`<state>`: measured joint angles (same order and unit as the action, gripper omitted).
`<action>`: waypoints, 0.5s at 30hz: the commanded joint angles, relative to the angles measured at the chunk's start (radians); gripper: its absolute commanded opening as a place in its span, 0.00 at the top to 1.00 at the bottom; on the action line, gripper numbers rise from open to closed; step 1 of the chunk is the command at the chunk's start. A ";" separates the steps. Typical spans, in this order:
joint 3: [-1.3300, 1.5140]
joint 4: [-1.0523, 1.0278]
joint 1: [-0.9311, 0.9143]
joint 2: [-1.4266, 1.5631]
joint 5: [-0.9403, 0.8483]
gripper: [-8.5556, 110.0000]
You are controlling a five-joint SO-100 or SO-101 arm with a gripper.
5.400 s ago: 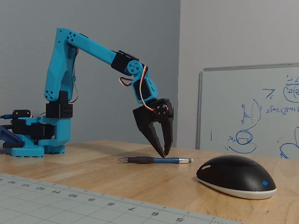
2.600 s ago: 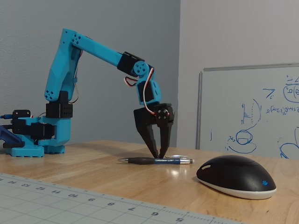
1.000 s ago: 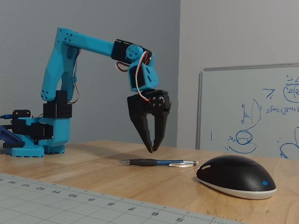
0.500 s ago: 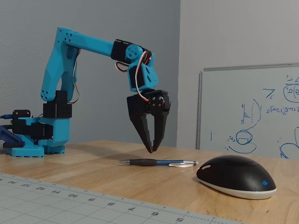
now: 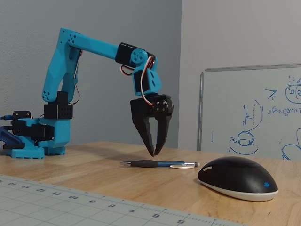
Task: Touch the pen.
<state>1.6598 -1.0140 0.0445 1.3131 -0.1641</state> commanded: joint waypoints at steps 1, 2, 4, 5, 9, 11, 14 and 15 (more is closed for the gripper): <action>-0.077 -0.005 -0.003 0.002 0.005 0.92; -0.080 -0.005 -0.003 -0.002 0.005 0.92; -0.081 -0.005 -0.003 -0.006 0.005 0.92; -0.081 -0.005 -0.003 -0.009 0.005 0.92; -0.080 -0.005 -0.003 -0.011 0.005 0.92; -0.081 -0.005 -0.003 -0.011 0.005 0.92; -0.083 -0.005 -0.003 -0.011 0.005 0.92; -0.083 -0.005 -0.003 -0.011 0.005 0.92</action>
<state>1.6506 -1.0140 0.0445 1.2839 -0.1641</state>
